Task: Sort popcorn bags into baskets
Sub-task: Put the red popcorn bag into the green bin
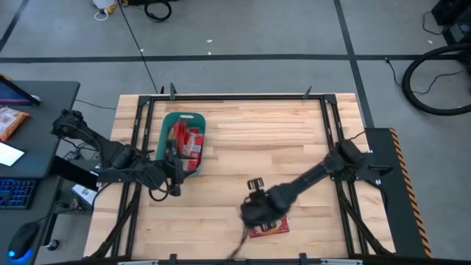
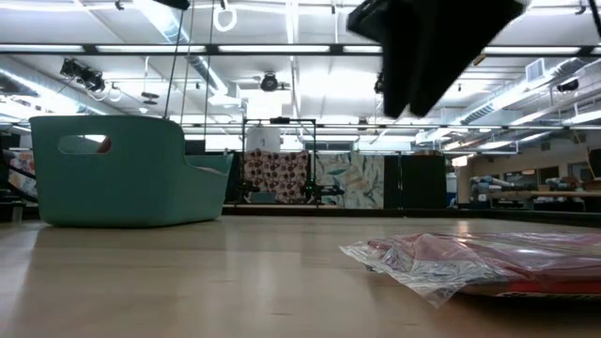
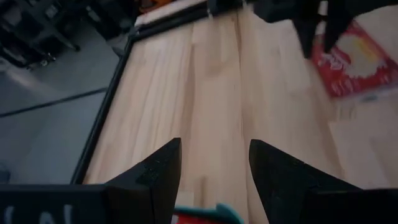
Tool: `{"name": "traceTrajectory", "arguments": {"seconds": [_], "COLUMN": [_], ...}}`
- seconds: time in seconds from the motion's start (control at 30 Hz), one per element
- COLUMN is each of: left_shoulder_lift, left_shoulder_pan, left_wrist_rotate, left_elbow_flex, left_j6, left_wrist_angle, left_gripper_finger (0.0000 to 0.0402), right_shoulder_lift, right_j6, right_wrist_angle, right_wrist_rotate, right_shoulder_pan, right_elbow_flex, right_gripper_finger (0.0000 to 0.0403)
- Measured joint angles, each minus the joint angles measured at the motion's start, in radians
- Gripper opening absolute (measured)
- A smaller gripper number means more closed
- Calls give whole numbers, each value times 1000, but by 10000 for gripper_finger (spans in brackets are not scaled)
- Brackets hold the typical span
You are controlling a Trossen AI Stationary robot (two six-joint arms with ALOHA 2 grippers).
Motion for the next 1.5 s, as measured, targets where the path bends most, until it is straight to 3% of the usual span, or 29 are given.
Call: {"name": "traceTrajectory", "arguments": {"seconds": [0.2, 0.4, 0.57, 0.93, 1.3, 1.5], "left_shoulder_lift": [3, 12, 13, 12, 12, 12], "left_shoulder_pan": [18, 69, 109, 129, 129, 129], "left_wrist_rotate": [-3, -3, -4, -3, 50, 50], "left_elbow_flex": [0, 0, 0, 0, 0, 0], "left_j6": [75, 149, 189, 204, 193, 185], "left_wrist_angle": [79, 102, 117, 120, 126, 127], "left_gripper_finger": [192, 192, 192, 192, 192, 192], "right_shoulder_lift": [-97, -172, -190, -162, -169, -198], "right_j6": [115, 295, 361, 501, 454, 404], "right_wrist_angle": [234, 464, 623, 606, 280, 238], "right_wrist_rotate": [-18, -146, -148, -160, 6, 73], "right_shoulder_pan": [79, 136, 200, 201, 78, 44], "right_elbow_flex": [-181, -324, -407, -561, -609, -615], "right_gripper_finger": [142, 141, 141, 140, 129, 124]}}
